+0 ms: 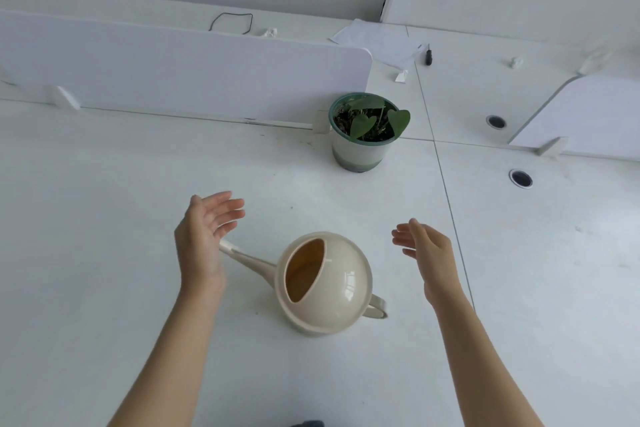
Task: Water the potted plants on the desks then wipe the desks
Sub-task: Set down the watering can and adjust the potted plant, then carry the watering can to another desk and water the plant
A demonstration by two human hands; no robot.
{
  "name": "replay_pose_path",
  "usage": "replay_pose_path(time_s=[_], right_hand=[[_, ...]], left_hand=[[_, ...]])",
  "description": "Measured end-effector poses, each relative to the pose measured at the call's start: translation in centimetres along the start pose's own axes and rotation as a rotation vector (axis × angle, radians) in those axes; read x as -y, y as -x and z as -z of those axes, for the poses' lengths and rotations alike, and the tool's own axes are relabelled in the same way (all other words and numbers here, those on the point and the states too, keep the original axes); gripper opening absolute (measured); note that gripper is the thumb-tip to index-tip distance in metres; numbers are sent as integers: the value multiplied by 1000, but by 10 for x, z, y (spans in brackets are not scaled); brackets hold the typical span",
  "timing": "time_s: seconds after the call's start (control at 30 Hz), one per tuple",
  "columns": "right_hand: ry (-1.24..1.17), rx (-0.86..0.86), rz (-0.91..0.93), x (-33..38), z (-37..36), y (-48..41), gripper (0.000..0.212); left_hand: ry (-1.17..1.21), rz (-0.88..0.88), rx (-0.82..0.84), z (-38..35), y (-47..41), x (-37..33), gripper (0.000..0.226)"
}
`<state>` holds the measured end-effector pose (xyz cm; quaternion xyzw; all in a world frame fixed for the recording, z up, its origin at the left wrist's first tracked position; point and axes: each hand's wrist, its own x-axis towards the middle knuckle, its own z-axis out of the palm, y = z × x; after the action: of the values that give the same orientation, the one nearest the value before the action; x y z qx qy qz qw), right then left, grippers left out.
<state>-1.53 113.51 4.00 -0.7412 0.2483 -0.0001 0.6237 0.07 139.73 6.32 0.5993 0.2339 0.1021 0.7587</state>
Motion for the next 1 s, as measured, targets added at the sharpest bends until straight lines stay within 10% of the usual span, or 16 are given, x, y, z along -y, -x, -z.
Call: replay_pose_path(time_s=[0.3, 0.63, 0.8, 1.0], right_hand=[[70, 100, 51, -27, -8, 55, 20], [82, 215, 79, -53, -28, 90, 46], [191, 154, 39, -49, -26, 86, 10], [57, 63, -54, -46, -31, 82, 21]], left_hand=[[-29, 42, -254, 54, 16, 55, 23], [104, 193, 116, 38, 19, 80, 53], [210, 195, 132, 22, 14, 76, 50], [217, 205, 145, 20, 9, 75, 47]])
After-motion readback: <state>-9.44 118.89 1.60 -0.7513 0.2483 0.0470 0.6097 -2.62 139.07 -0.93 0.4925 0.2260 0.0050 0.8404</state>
